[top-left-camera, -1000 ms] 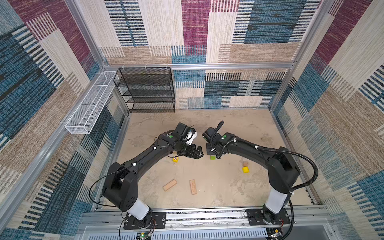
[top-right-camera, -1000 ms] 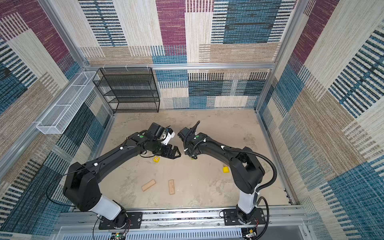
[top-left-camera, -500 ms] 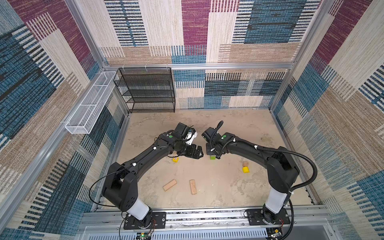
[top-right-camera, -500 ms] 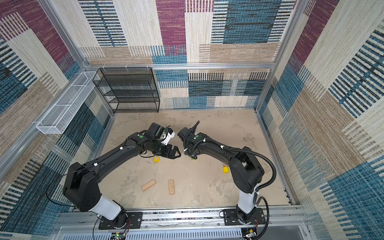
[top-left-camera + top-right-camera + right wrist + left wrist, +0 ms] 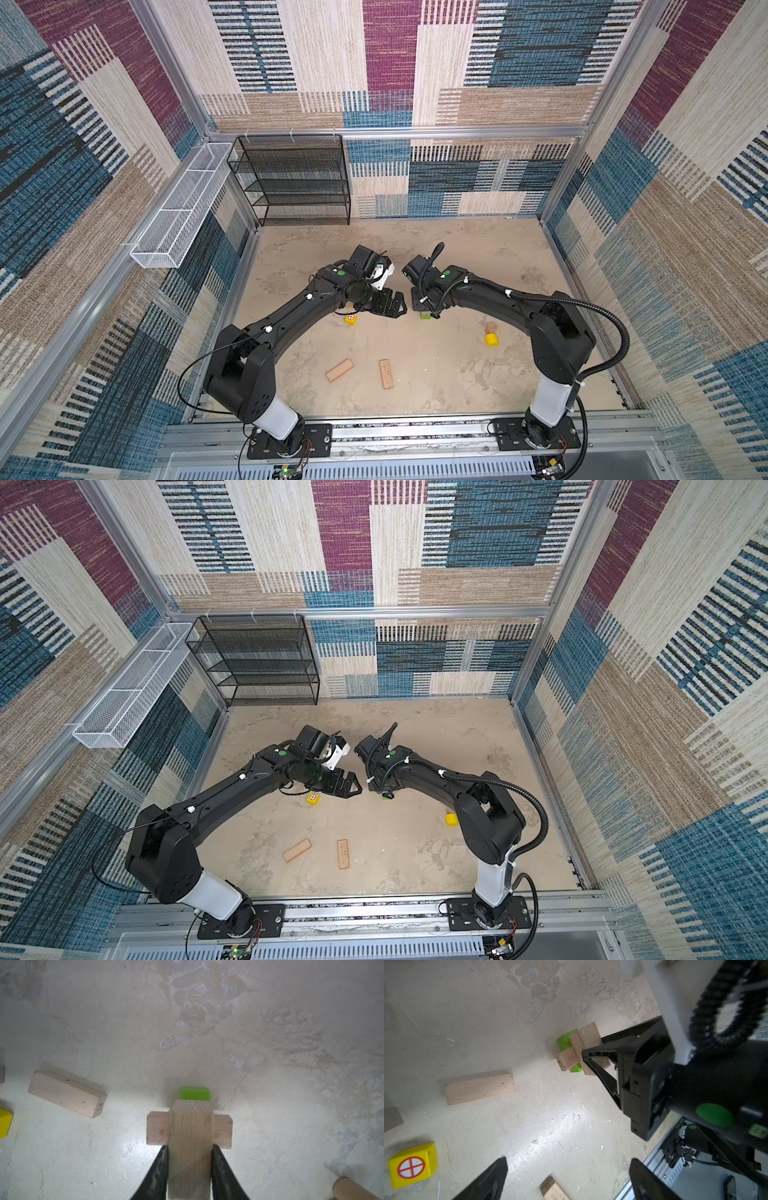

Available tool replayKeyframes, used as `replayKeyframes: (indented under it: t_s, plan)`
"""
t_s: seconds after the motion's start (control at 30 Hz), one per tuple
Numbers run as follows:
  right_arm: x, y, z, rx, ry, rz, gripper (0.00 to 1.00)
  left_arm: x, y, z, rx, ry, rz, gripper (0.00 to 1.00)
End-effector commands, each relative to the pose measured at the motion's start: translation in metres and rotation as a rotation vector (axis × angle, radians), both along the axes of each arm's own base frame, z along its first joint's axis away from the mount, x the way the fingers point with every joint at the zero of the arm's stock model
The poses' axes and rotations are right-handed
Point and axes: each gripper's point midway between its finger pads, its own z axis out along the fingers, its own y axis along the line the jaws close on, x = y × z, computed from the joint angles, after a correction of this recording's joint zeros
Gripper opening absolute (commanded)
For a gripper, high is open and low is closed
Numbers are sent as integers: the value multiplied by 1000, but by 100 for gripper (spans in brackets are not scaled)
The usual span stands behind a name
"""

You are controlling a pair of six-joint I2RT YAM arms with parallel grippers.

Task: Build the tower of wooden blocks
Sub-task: 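Lower the upright wooden block onto the crosswise block with the right gripper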

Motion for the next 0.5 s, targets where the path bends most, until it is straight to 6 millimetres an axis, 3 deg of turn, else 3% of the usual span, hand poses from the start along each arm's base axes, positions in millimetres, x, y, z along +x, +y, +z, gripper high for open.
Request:
replayKeyframes:
  t_s: [0.0, 0.47]
  plan:
    - [1, 2, 2, 8, -2, 3, 33, 0, -3, 4, -24, -2, 3, 96]
    - [-1, -1, -2, 2, 11, -7, 34, 0, -3, 4, -25, -2, 3, 96]
